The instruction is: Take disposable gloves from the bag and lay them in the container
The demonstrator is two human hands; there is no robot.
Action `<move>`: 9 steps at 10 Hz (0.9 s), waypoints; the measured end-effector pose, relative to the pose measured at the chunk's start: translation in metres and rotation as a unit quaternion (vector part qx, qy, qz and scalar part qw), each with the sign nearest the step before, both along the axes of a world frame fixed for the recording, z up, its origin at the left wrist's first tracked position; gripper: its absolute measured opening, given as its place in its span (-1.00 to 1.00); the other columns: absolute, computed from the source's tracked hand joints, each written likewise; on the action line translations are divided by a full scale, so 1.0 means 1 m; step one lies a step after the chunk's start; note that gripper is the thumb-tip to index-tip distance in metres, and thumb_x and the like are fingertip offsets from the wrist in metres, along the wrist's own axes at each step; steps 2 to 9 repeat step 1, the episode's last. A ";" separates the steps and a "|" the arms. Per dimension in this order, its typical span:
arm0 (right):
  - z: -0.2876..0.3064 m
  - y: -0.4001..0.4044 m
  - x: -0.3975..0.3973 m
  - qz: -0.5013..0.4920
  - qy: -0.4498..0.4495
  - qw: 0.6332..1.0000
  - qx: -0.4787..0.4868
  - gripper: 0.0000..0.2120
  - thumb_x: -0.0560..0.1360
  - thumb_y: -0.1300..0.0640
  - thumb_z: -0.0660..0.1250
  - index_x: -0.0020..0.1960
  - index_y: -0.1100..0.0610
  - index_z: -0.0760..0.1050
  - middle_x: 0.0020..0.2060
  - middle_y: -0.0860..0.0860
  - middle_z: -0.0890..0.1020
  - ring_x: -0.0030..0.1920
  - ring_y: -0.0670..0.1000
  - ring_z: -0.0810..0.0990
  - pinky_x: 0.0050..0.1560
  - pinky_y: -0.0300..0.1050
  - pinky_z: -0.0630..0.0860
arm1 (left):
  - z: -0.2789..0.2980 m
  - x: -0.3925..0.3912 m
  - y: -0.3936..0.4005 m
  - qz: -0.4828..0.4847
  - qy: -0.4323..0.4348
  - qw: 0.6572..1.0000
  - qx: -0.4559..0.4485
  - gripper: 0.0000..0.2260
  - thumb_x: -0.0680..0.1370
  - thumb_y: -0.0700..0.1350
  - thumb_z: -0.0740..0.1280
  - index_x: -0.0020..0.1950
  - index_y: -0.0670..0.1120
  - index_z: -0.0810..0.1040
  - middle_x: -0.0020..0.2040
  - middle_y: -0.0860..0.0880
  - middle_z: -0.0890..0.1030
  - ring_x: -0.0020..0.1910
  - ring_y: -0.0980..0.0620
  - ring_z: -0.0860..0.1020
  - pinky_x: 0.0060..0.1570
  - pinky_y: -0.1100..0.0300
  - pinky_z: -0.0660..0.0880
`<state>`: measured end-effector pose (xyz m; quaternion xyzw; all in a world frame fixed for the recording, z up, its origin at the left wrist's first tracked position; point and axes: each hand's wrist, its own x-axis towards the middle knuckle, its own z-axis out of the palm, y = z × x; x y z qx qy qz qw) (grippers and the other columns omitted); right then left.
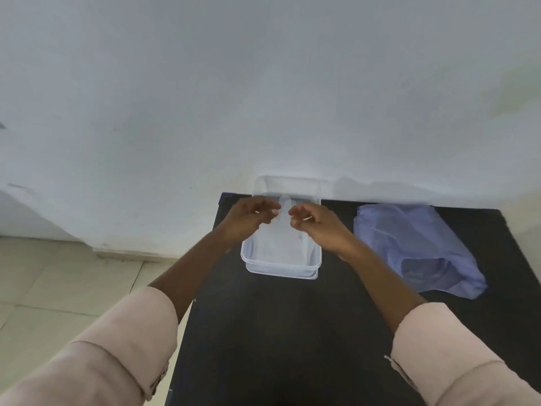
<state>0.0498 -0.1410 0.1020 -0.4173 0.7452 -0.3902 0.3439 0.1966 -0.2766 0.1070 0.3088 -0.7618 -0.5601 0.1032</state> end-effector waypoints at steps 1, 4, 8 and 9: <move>0.046 0.021 0.017 -0.083 -0.115 0.986 -0.086 -0.90 0.49 0.14 0.37 -0.01 0.01 0.58 -0.11 -0.03 0.65 -0.06 -0.02 0.61 -0.17 -0.17 0.50 | 0.040 0.019 0.022 -0.009 0.053 0.996 0.073 -0.86 0.55 -0.07 0.35 0.08 0.00 0.65 0.03 -0.06 0.70 -0.04 0.02 0.64 0.00 0.10 0.50; 0.046 0.021 0.017 -0.083 -0.115 0.986 -0.086 -0.90 0.49 0.14 0.37 -0.01 0.01 0.58 -0.11 -0.03 0.65 -0.06 -0.02 0.61 -0.17 -0.17 0.50 | 0.040 0.019 0.022 -0.009 0.053 0.996 0.073 -0.86 0.55 -0.07 0.35 0.08 0.00 0.65 0.03 -0.06 0.70 -0.04 0.02 0.64 0.00 0.10 0.50; 0.046 0.021 0.017 -0.083 -0.115 0.986 -0.086 -0.90 0.49 0.14 0.37 -0.01 0.01 0.58 -0.11 -0.03 0.65 -0.06 -0.02 0.61 -0.17 -0.17 0.50 | 0.040 0.019 0.022 -0.009 0.053 0.996 0.073 -0.86 0.55 -0.07 0.35 0.08 0.00 0.65 0.03 -0.06 0.70 -0.04 0.02 0.64 0.00 0.10 0.50; 0.046 0.021 0.017 -0.083 -0.115 0.986 -0.086 -0.90 0.49 0.14 0.37 -0.01 0.01 0.58 -0.11 -0.03 0.65 -0.06 -0.02 0.61 -0.17 -0.17 0.50 | 0.040 0.019 0.022 -0.009 0.053 0.996 0.073 -0.86 0.55 -0.07 0.35 0.08 0.00 0.65 0.03 -0.06 0.70 -0.04 0.02 0.64 0.00 0.10 0.50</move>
